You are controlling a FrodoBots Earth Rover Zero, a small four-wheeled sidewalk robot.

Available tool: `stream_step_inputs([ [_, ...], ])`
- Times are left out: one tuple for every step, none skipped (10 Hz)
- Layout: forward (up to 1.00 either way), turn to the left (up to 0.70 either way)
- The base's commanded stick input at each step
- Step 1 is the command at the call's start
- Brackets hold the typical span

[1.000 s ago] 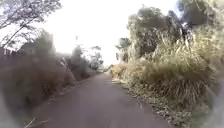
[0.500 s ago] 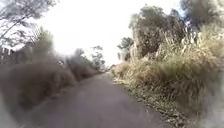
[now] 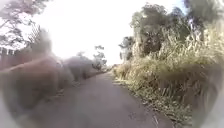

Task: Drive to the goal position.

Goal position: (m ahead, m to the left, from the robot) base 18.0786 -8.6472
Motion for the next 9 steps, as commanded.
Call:
stream_step_inputs([
  [0.50, 0.00],
  [0.50, 0.00],
  [0.50, 0.00],
  [0.50, 0.00],
  [0.50, 0.00],
  [0.50, 0.00],
  [0.50, 0.00],
  [0.50, 0.00],
  [0.50, 0.00],
])
